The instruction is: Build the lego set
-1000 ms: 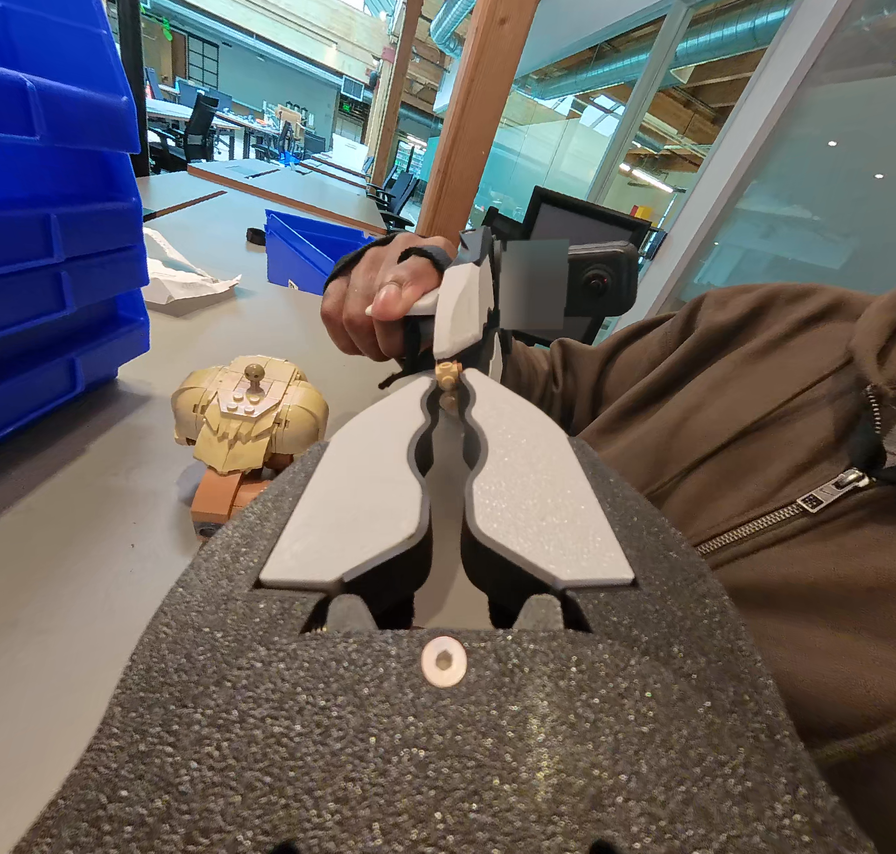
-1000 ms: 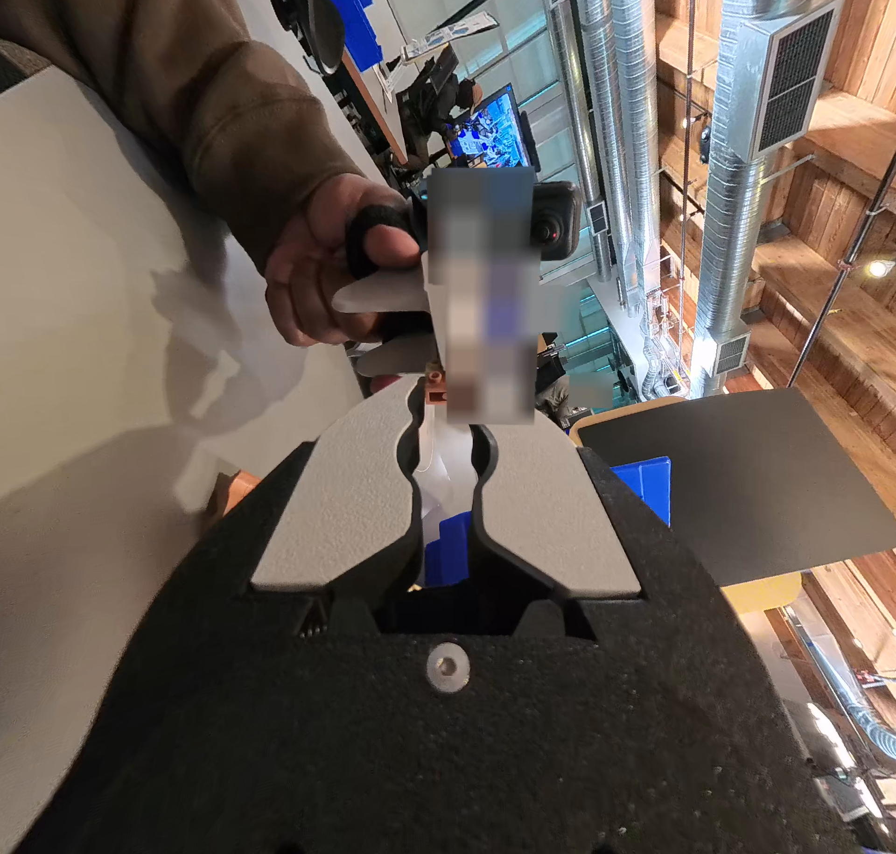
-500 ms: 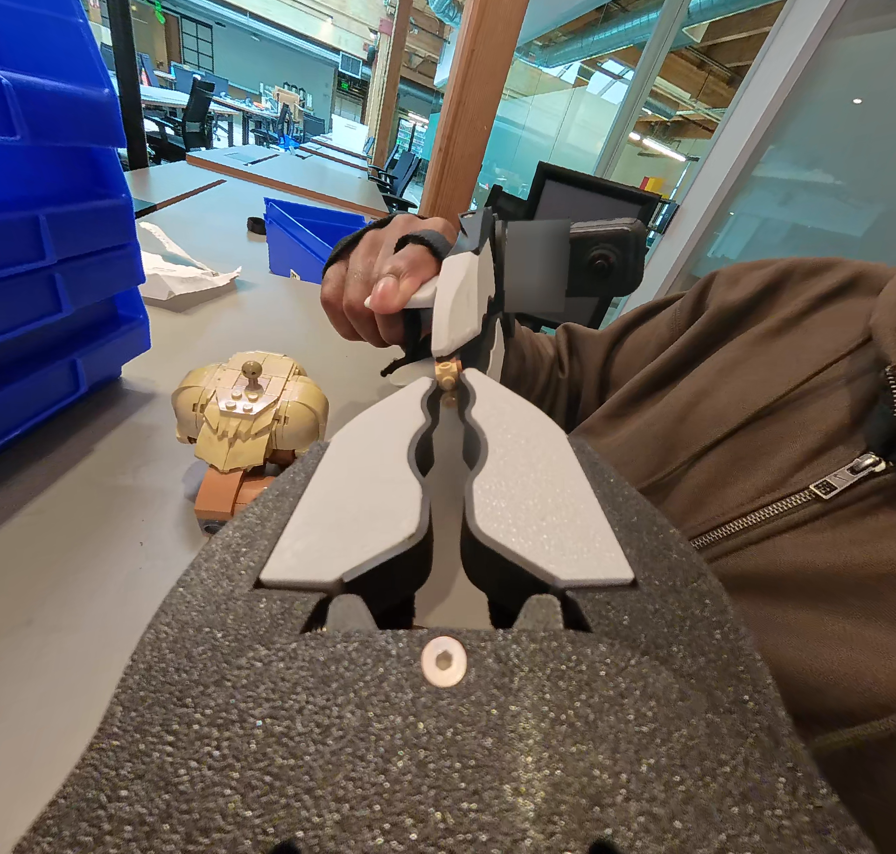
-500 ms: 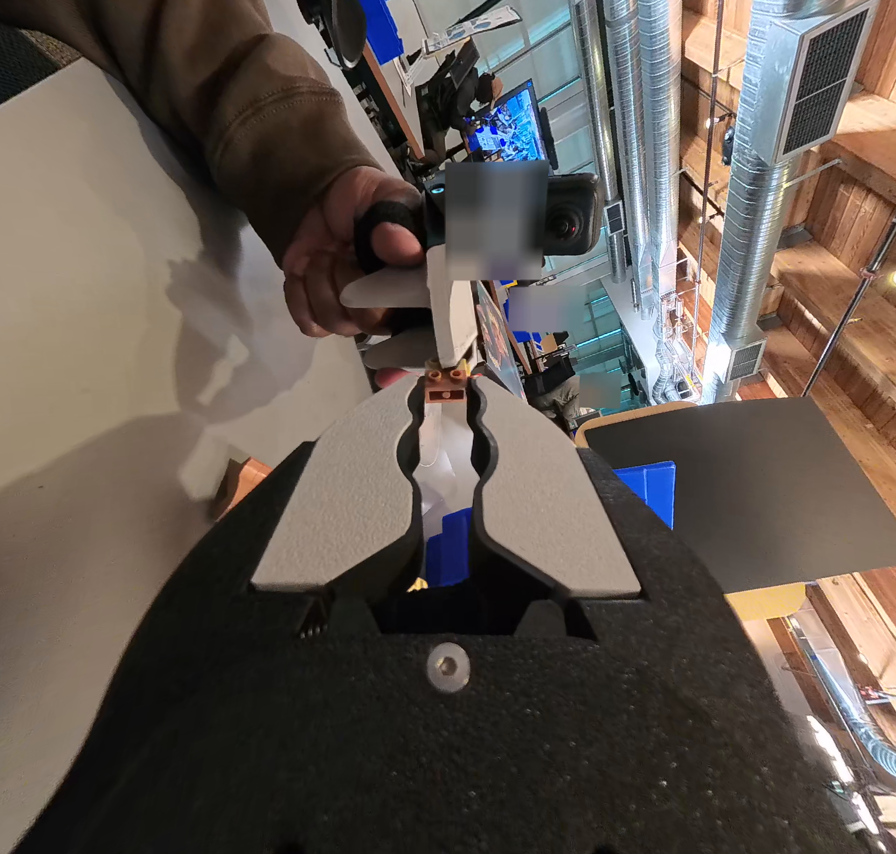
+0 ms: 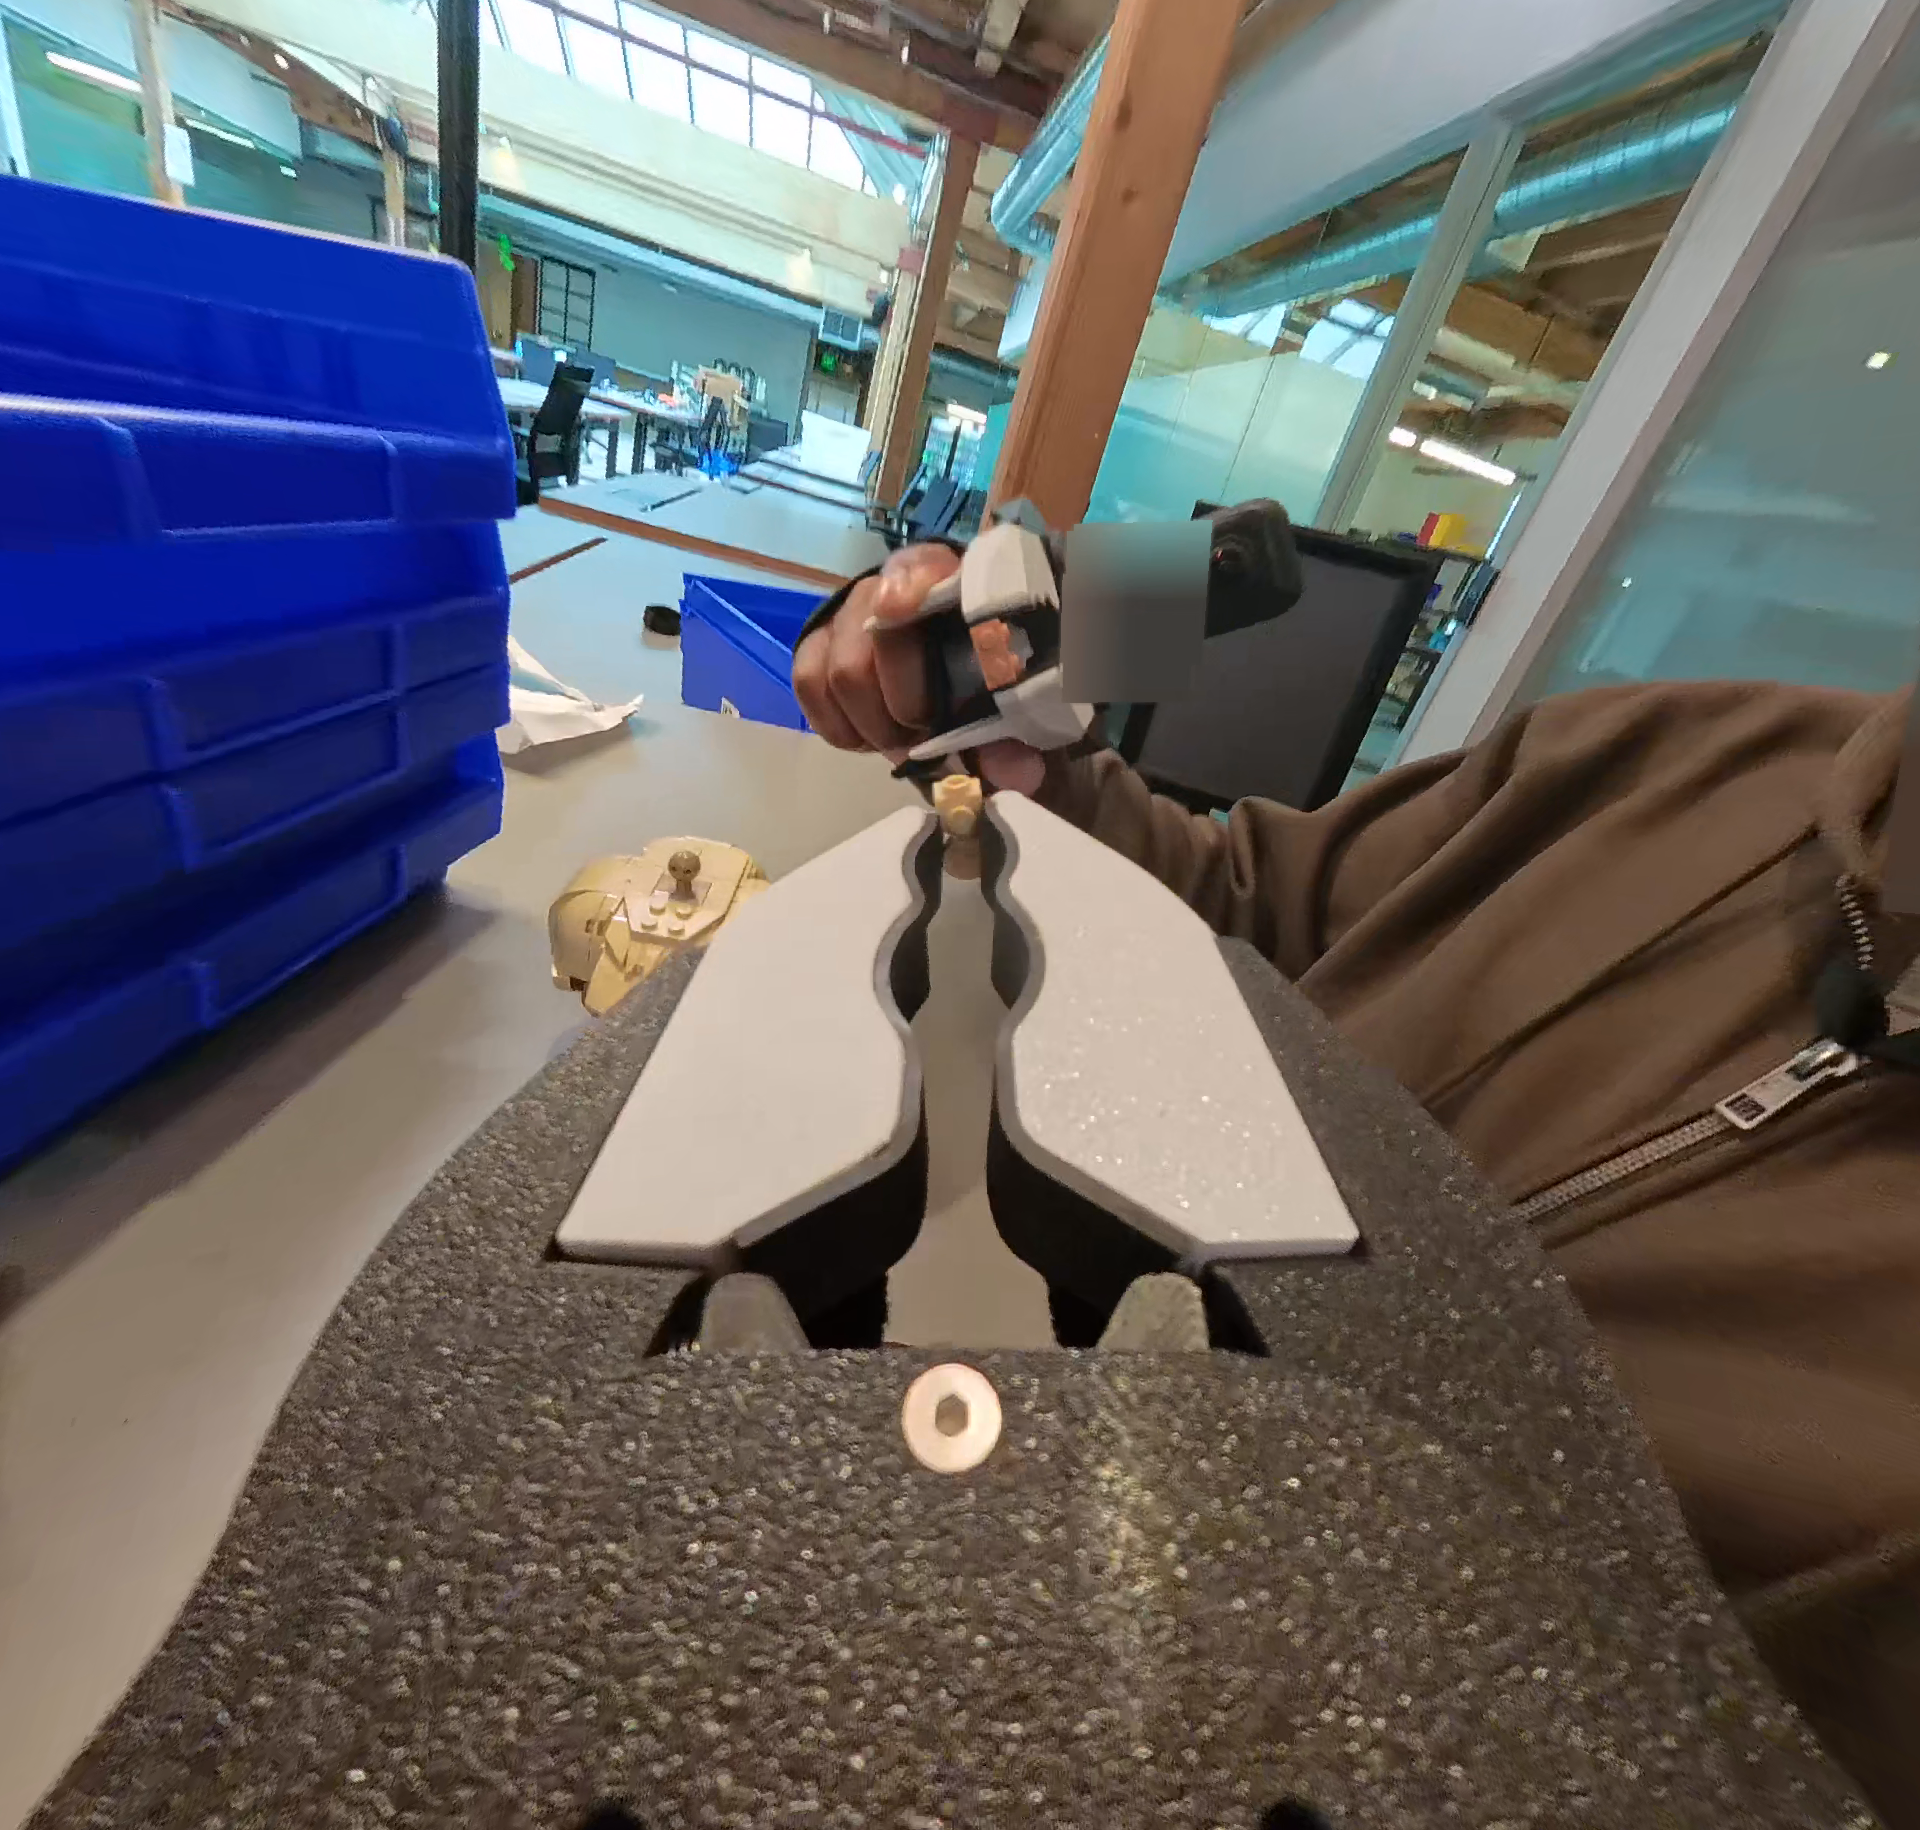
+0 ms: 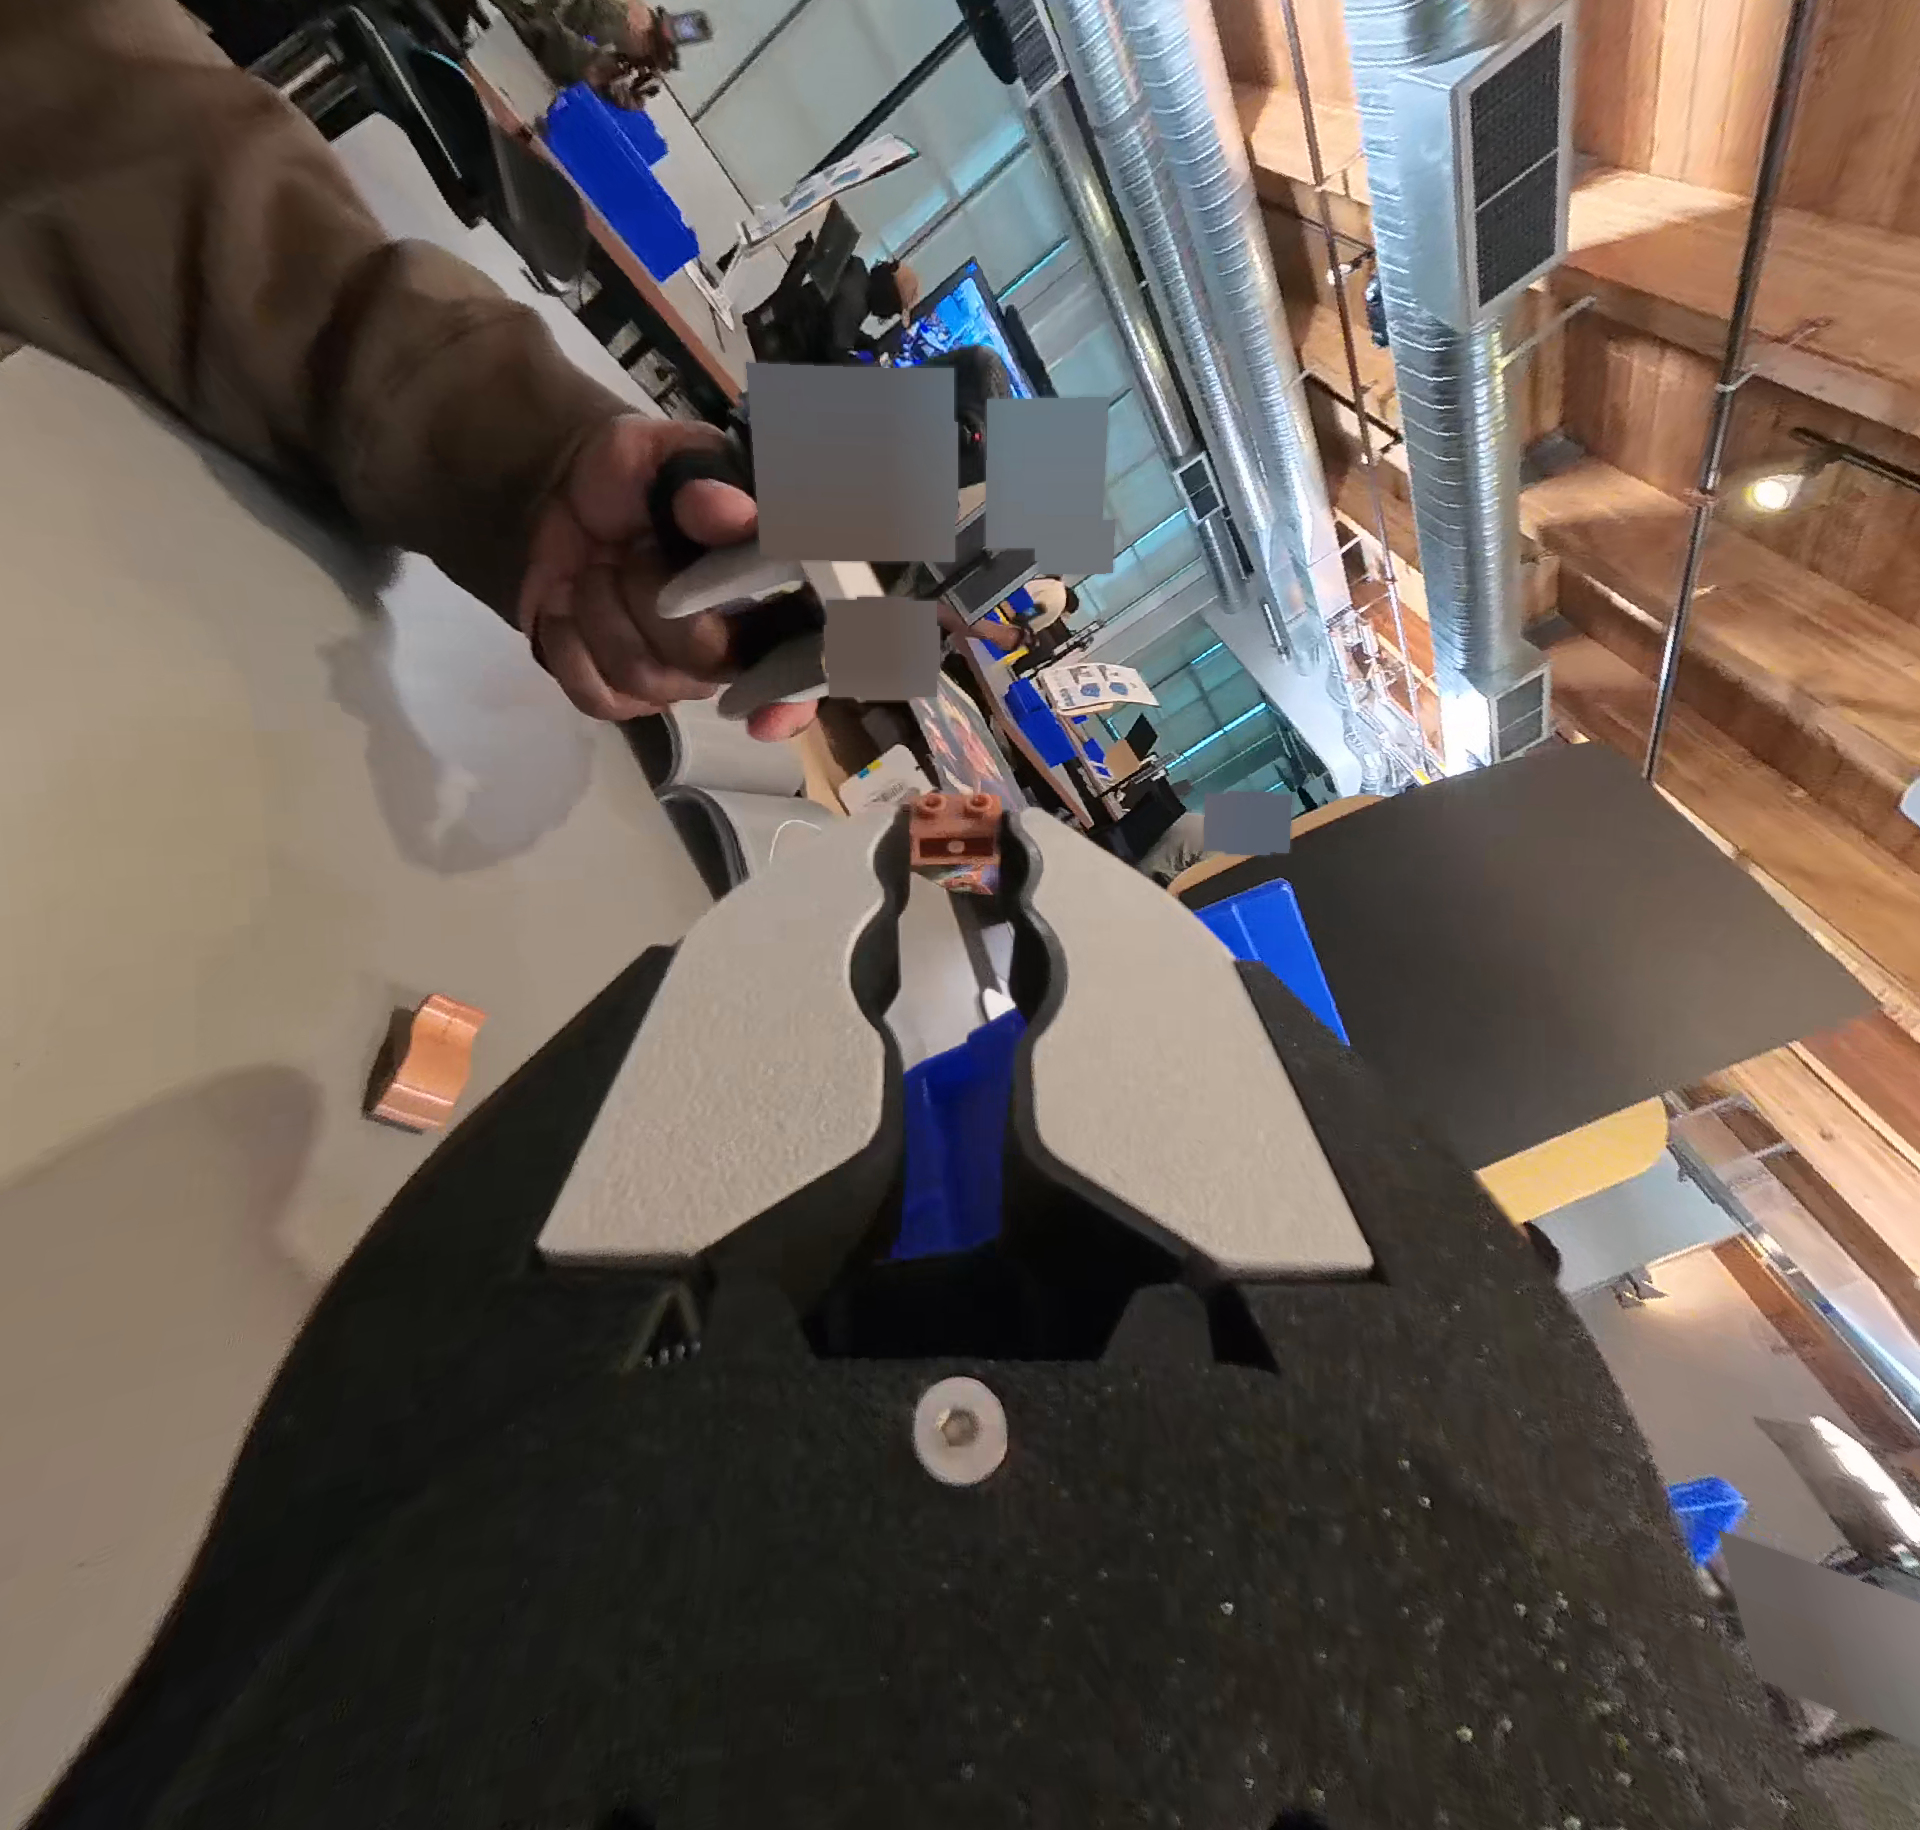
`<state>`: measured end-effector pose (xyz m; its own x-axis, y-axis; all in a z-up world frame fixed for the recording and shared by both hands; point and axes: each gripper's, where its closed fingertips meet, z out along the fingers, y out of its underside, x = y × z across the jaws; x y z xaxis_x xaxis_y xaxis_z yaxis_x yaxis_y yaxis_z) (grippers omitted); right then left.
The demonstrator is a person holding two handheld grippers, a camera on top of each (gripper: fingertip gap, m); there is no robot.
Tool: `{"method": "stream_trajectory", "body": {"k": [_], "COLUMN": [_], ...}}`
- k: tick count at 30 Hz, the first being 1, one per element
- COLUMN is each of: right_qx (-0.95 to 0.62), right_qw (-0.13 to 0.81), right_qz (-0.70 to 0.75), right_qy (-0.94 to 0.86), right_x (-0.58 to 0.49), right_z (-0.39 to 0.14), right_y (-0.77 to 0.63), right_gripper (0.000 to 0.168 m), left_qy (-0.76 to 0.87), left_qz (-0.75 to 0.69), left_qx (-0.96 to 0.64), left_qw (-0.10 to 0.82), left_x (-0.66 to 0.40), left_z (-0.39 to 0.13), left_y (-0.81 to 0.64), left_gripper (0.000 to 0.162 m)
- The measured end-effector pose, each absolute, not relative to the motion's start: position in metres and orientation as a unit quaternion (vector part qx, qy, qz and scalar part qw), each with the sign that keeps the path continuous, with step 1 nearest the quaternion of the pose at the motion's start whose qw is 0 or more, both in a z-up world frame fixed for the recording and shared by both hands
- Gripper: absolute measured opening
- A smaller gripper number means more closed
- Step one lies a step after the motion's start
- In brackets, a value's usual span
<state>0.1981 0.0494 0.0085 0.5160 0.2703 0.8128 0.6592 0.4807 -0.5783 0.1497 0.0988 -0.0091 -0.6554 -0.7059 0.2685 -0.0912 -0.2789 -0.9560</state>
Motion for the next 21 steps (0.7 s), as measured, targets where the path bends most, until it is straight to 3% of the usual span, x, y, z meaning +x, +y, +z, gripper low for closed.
{"method": "stream_trajectory", "body": {"k": [13,21], "right_qx": [-0.538,-0.66], "right_qw": [0.717,0.63], "right_qz": [-0.218,-0.305], "right_qy": [-0.386,-0.272], "right_x": [0.228,0.308], "right_z": [0.024,0.053], "right_y": [0.083,0.141], "right_gripper": [0.015,0.016], "left_qy": [0.608,0.574], "left_qz": [-0.64,-0.606], "left_qx": [-0.404,-0.473], "left_qw": [0.242,0.28], "left_x": [0.173,0.187], "left_z": [-0.044,-0.056], "left_y": [0.092,0.119], "left_gripper": [0.007,0.007]}}
